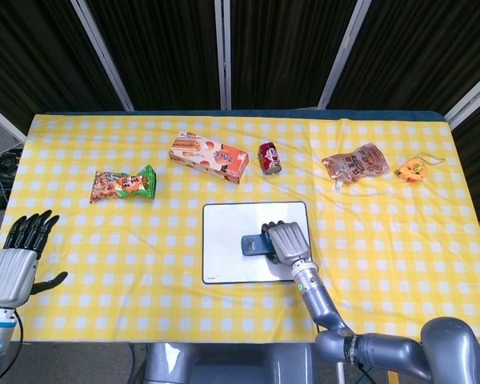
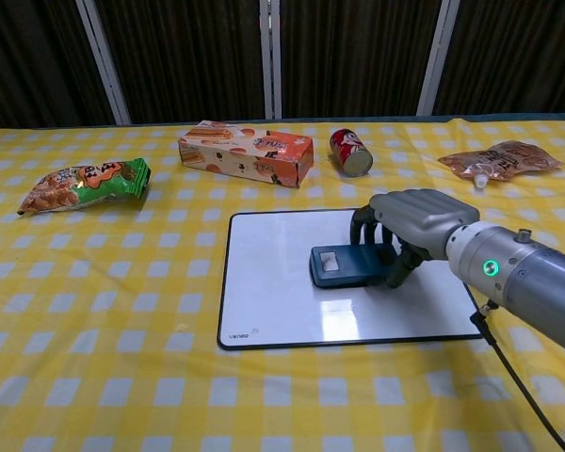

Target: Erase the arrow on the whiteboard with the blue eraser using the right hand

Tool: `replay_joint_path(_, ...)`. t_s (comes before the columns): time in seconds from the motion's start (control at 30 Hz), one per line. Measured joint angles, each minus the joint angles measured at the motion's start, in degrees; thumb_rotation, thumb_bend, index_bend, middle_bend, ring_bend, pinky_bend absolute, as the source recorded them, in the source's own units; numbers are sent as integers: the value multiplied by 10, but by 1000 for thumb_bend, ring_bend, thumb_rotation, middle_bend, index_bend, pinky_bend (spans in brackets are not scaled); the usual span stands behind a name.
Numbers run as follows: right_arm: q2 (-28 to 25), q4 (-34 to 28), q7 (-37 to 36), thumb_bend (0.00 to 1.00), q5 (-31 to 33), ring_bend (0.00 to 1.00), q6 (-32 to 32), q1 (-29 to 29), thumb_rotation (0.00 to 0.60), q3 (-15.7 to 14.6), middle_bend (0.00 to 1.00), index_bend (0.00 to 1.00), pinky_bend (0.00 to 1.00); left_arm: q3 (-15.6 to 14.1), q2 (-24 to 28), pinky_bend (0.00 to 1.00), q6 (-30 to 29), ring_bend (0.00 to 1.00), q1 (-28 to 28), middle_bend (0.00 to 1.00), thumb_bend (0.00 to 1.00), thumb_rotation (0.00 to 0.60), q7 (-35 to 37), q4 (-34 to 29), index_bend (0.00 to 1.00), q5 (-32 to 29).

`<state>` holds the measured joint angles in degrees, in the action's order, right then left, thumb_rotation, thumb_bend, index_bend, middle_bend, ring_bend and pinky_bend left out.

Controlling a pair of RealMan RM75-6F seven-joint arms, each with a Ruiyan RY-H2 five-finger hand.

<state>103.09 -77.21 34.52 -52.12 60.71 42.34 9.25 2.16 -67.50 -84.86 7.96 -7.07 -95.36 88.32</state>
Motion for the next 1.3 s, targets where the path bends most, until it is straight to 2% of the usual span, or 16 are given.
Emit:
replay_joint_path(0.17,-8,24,-2,295,2,773,22,-14,600,9,747,848,806,-2,-1,0,-1,0,0,0,31,600,-4,-1,0,3)
replay_joint_path(0.47,-53,23,-37,295,-19,773,40,-40,600,18,745,842,806,-3,-1,0,-6,0,-2,0,31,600,-7,-3,0,9)
replay_joint_path(0.7,-91,12,-74,291,-51,767,45,-64,600,10,733,835,791,-6,-4,0,-9,0,-4,0,31,600,-15,-5,0,15)
replay_joint_path(0.9,-102,23,-90,259,-56,720,38,-78,600,5,681,806,726,-6,-3,0,-15,0,-6,0,31,600,-15,-5,0,18)
replay_joint_path(1.0,-105,36,-91,245,-61,646,36,-84,600,0,606,762,591,-6,-3,0,-17,0,-7,0,31,600,-14,-6,0,20)
replay_joint_path(1.07,-111,39,-92,228,-62,505,32,-88,600,-3,487,666,348,-7,-3,0,-18,0,-7,0,31,600,-14,-6,0,22)
replay_joint_path(1.1,-114,38,-92,220,-61,441,29,-90,600,-4,436,622,269,-7,-3,0,-19,0,-8,0,31,600,-14,-6,0,22)
replay_joint_path(1.13,-118,36,-91,204,-60,324,27,-91,600,-5,336,535,157,-7,-3,0,-19,0,-8,0,32,600,-14,-6,0,23)
replay_joint_path(1.17,-123,32,-90,191,-59,240,24,-93,600,-7,262,466,93,-7,-2,0,-19,0,-8,0,32,600,-14,-6,0,23)
replay_joint_path(1.27,-137,16,-87,162,-58,40,20,-99,600,-10,68,263,0,-7,-3,0,-19,0,-8,0,31,600,-15,-6,0,23)
replay_joint_path(1.3,-142,10,-88,159,-58,18,21,-102,600,-11,41,233,0,-8,-3,0,-19,0,-9,0,31,600,-16,-6,0,23)
